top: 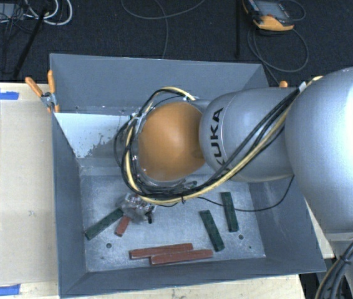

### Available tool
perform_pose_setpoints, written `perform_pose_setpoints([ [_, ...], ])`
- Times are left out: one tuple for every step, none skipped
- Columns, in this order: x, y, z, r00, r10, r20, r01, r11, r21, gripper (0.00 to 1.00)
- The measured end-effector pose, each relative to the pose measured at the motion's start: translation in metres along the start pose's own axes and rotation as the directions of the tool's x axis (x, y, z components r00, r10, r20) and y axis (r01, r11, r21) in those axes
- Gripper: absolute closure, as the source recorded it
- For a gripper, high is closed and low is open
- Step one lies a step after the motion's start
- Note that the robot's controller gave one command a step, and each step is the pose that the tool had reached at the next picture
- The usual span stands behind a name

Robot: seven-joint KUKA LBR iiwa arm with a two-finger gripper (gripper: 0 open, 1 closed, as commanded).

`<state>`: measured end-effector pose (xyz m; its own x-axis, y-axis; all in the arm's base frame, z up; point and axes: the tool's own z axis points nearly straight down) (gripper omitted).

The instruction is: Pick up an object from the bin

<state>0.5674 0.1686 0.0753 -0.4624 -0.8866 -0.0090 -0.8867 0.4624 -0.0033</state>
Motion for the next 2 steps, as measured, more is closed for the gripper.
perform_pose_setpoints([
  [0.002, 0.001, 0.003, 1.000, 0.001, -0.007, -0.001, 1.000, -0.004, 0.00],
  [-0.053, 0.018, 0.005, 0.999, 0.045, -0.003, -0.045, 0.999, -0.003, 0.00],
])
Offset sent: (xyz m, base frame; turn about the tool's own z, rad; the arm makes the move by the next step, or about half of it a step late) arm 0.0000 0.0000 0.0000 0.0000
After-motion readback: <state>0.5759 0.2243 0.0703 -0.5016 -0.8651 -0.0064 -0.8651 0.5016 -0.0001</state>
